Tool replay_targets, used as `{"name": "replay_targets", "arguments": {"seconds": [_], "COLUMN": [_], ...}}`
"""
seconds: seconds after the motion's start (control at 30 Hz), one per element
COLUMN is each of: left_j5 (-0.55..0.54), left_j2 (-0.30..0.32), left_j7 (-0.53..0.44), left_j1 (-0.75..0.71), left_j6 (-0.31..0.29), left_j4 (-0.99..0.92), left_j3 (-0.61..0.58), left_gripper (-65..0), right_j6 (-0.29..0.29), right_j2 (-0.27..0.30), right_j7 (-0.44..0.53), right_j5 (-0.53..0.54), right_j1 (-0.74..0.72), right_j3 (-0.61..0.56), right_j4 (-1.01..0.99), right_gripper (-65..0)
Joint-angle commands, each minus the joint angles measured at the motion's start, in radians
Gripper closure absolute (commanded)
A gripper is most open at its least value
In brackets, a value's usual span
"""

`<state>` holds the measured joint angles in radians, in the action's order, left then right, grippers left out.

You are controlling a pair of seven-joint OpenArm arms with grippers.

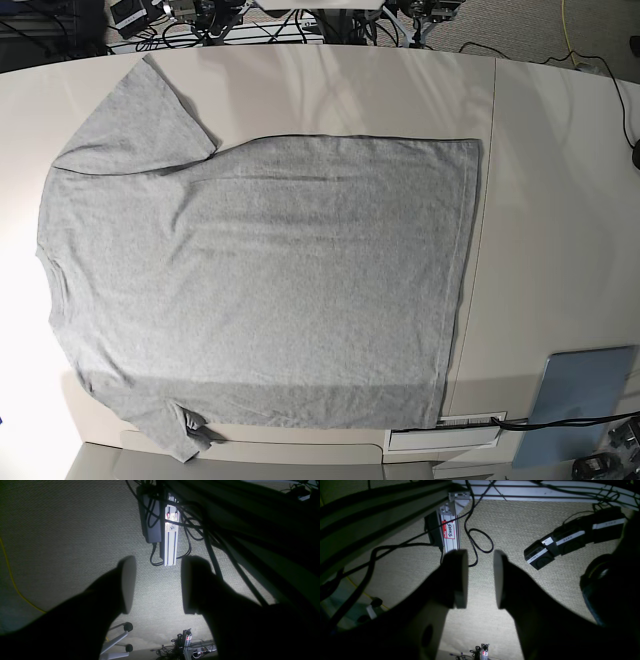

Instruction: Fold the T-shirt properly

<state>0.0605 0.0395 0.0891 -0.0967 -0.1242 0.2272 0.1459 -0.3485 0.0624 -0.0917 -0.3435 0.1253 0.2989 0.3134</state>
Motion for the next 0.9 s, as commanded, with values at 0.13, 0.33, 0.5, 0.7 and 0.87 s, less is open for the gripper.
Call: {"name": "replay_targets", "arguments": {"seconds": [0.13, 0.33, 0.5, 0.7, 0.87], "left_j5": [0.0, 0.0, 0.0, 0.0, 0.0], "left_j2": [0.003, 0.003, 0.003, 0.003, 0.003], "left_j7": [0.006, 0.006, 0.006, 0.006, 0.0], "left_j1": [-0.003, -0.003, -0.003, -0.003, -0.006], "left_j6": [-0.006, -0.007, -0.007, -0.006, -0.006], "left_j4": [0.003, 0.003, 0.003, 0.003, 0.02], "left_j3": [-0.001, -0.001, -0.001, -0.001, -0.001], "left_gripper": [-30.5, -30.5, -30.5, -30.5, -30.5], "right_j6": [-0.006, -0.006, -0.006, -0.006, -0.006], "right_j2": [0.004, 0.005, 0.005, 0.005, 0.005], "right_j7": [0.014, 0.014, 0.014, 0.014, 0.013], "right_j5": [-0.002, -0.002, -0.002, -0.002, -0.002], "right_j1": [0.005, 0.005, 0.005, 0.005, 0.005], "right_j3": [0.002, 0.002, 0.002, 0.002, 0.002], "right_j4": [0.005, 0.005, 0.005, 0.005, 0.005], "right_gripper": [-18.2, -18.2, -18.2, -18.3, -18.2]}}
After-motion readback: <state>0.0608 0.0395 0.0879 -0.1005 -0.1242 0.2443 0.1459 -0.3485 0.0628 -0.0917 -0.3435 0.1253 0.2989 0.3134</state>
